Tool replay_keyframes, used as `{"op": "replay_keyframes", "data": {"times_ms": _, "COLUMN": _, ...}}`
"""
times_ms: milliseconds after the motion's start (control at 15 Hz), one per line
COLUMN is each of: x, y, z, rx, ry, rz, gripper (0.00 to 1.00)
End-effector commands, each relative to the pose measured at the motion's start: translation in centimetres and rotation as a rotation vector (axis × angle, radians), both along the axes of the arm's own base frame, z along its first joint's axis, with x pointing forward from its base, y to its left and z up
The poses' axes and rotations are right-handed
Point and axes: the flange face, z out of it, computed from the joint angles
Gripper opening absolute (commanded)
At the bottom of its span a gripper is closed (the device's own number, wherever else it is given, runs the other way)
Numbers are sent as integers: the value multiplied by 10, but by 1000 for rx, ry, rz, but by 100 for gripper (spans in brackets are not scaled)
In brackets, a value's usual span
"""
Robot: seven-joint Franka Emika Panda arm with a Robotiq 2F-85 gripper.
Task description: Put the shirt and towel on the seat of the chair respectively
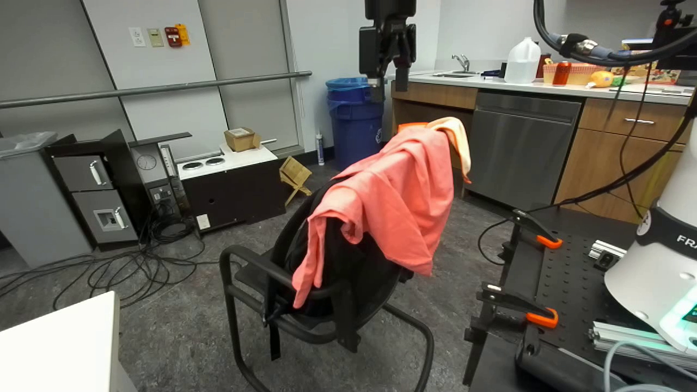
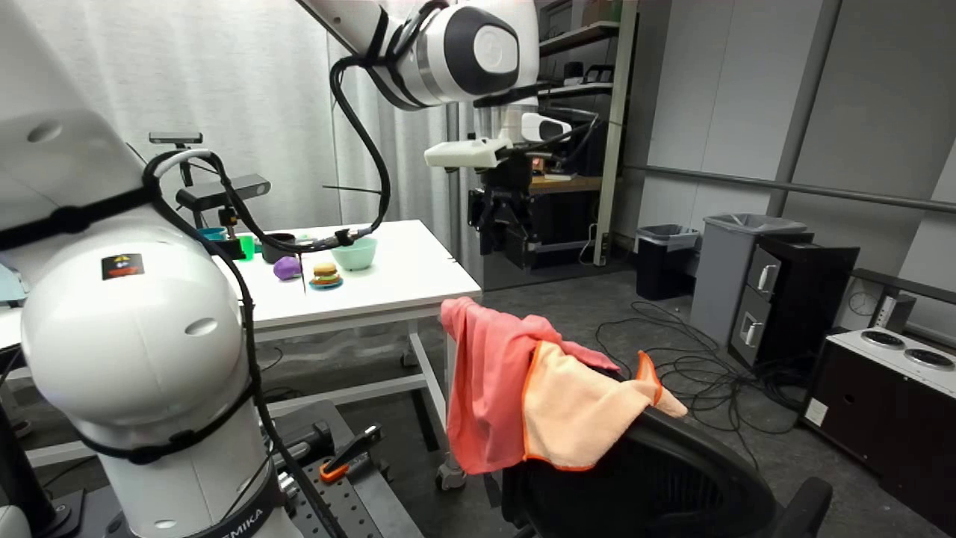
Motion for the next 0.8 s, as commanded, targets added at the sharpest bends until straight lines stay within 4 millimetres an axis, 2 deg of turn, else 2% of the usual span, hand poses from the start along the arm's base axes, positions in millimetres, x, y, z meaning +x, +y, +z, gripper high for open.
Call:
{"op": "replay_keyframes", "data": {"times_ms": 0, "x": 14, "y": -8, "z": -23, "rx": -3, "ry": 22, "rz": 10, "gripper": 100}}
{"op": "replay_keyframes", "data": {"times_ms": 267, "x": 21, "y": -18, "z": -50, "rx": -21, "ry": 63, "rz": 22, "gripper": 100}}
{"op": "replay_keyframes", "data": {"times_ms": 733, "x": 34, "y": -41, "z": -82, "rx": -92, "ry": 74, "rz": 96, "gripper": 100}}
